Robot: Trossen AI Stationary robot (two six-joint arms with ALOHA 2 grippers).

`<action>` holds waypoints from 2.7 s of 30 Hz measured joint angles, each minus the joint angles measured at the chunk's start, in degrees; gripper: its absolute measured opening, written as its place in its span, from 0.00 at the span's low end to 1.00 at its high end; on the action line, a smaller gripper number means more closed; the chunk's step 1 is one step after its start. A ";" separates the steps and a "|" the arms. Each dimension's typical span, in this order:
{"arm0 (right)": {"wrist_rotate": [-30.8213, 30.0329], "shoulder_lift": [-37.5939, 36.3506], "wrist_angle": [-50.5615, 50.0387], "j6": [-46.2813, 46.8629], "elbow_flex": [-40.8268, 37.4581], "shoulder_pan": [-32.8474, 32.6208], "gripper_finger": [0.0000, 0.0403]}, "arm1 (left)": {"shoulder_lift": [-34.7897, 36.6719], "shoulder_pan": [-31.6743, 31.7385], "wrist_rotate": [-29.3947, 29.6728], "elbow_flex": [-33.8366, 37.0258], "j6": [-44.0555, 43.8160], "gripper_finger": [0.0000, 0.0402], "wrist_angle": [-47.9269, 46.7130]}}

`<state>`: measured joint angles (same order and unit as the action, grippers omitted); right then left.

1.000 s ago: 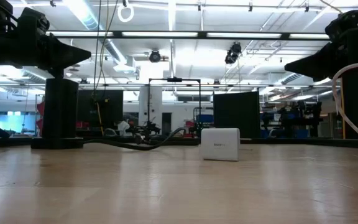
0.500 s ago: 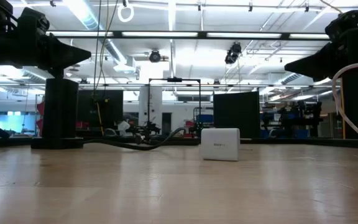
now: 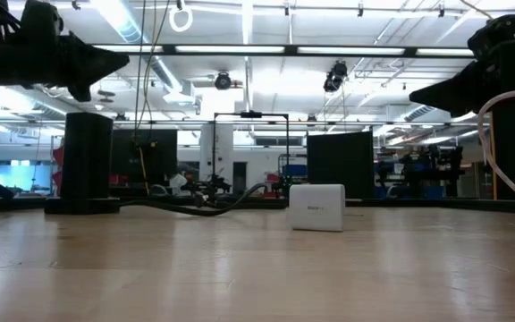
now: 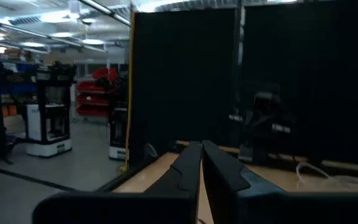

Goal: Insert USB
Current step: Move the black outlet to the center of the table

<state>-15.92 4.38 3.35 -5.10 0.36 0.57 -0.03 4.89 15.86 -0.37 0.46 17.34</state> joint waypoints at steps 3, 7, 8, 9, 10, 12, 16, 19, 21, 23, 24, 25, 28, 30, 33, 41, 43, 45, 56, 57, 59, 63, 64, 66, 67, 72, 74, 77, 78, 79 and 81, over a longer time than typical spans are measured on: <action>0.00 0.00 0.00 0.00 0.00 -0.01 0.08 | 0.00 0.00 -0.03 0.00 0.10 0.00 3.76; 0.01 0.00 0.00 0.01 0.01 -0.01 0.09 | 0.00 0.00 -0.14 0.00 0.21 0.00 6.61; 0.01 0.00 -0.01 0.01 0.00 -0.01 0.09 | 0.00 0.00 -0.44 -0.04 0.65 0.00 6.83; 0.02 0.00 -0.02 0.01 0.02 -0.01 0.09 | -0.13 0.00 -0.72 -0.27 1.29 0.00 6.78; 0.00 0.00 -0.01 0.02 0.02 0.01 0.09 | -0.62 -0.02 -1.06 -1.26 2.08 0.00 4.56; 0.00 0.00 -0.02 0.00 0.01 0.00 0.09 | -2.21 -0.06 -2.36 -4.56 2.31 0.00 1.17; 0.00 0.00 0.01 0.01 0.00 0.00 0.08 | -8.32 -0.07 -1.73 -14.17 2.28 0.00 -8.23; 0.01 0.00 0.03 0.00 0.01 -0.01 0.07 | -14.94 -0.07 3.04 -23.23 1.21 0.00 -18.09; 0.02 0.00 0.00 0.02 0.00 -0.01 0.06 | -19.87 -0.07 8.35 -29.06 -1.89 0.00 -23.96; 0.00 0.00 0.00 0.00 0.00 -0.01 0.06 | -24.66 -0.07 12.39 -33.81 -4.84 0.00 -31.29; 0.00 0.00 0.01 0.00 0.00 -0.01 0.06 | -27.15 -0.07 13.58 -35.89 -6.17 0.00 -34.61; 0.01 0.00 0.01 0.00 0.00 -0.01 0.06 | -29.31 -0.07 14.24 -37.59 -7.49 0.00 -37.46; 0.00 0.00 0.02 0.00 0.00 -0.01 0.07 | -34.36 -0.44 14.72 -41.50 -10.54 0.00 -44.28; 0.00 0.00 0.00 0.01 0.01 -0.01 0.08 | -36.90 -1.79 15.10 -44.26 -11.88 0.00 -46.03; 0.00 0.00 0.00 0.00 0.02 -0.01 0.08 | -39.20 -4.58 20.35 -48.79 -14.23 0.00 -52.36; 0.02 0.00 0.00 0.00 0.00 0.01 0.08 | -40.28 -16.29 29.48 -50.65 -35.93 0.00 -69.30; 0.00 0.00 0.02 0.02 0.02 -0.01 0.08 | -40.89 -20.18 32.28 -49.18 -40.31 0.00 -70.49; 0.00 0.00 0.63 0.00 0.01 0.00 0.07 | -41.71 -23.22 35.59 -48.03 -45.20 0.00 -72.25; 0.00 0.00 0.90 0.00 0.00 0.01 0.08 | -44.35 -27.43 38.70 -44.96 -59.00 0.01 -83.68; 0.01 0.00 0.92 0.00 0.00 -0.01 0.08 | -44.47 -27.41 38.78 -44.91 -58.45 0.01 -84.00; 0.01 0.00 0.92 0.02 0.00 -0.01 0.09 | -44.83 -27.39 40.82 -44.89 -56.90 0.01 -84.19; 0.00 0.00 0.92 0.01 0.01 -0.01 0.09 | -44.93 -27.34 42.51 -44.99 -51.62 0.06 -84.20; 0.02 0.00 0.90 0.01 0.00 -0.01 0.09 | -44.92 -27.34 41.91 -45.16 -50.79 0.09 -84.17; 0.02 0.00 0.90 0.02 0.02 0.01 0.08 | -44.98 -27.34 39.22 -45.35 -50.55 0.17 -83.74; 0.02 0.00 0.90 0.01 0.00 -0.01 0.08 | -45.19 -27.34 37.52 -45.35 -50.94 0.22 -83.54; 0.02 0.00 0.90 0.01 0.00 -0.01 0.06 | -46.94 -27.34 32.35 -45.35 -51.66 0.52 -83.85; 0.00 0.00 0.90 0.02 0.01 -0.01 0.06 | -47.81 -27.34 32.47 -45.36 -52.49 0.63 -84.03; 0.00 0.00 0.90 0.00 0.00 -0.01 0.07 | -48.61 -26.59 34.75 -45.35 -56.58 0.75 -85.52; 0.00 0.00 0.90 0.01 0.02 -0.01 0.07 | -48.72 -25.92 35.51 -45.35 -57.54 0.77 -85.72; 0.01 0.00 0.90 0.01 0.01 -0.01 0.07 | -48.85 -25.27 35.68 -45.37 -58.15 0.79 -85.68; 0.00 0.00 0.90 0.01 0.01 -0.01 0.08 | -49.20 -24.22 34.34 -45.36 -60.16 0.82 -85.60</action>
<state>-15.92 4.38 4.25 -5.10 0.37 0.56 -49.23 -19.34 50.20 -45.73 -59.71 -68.26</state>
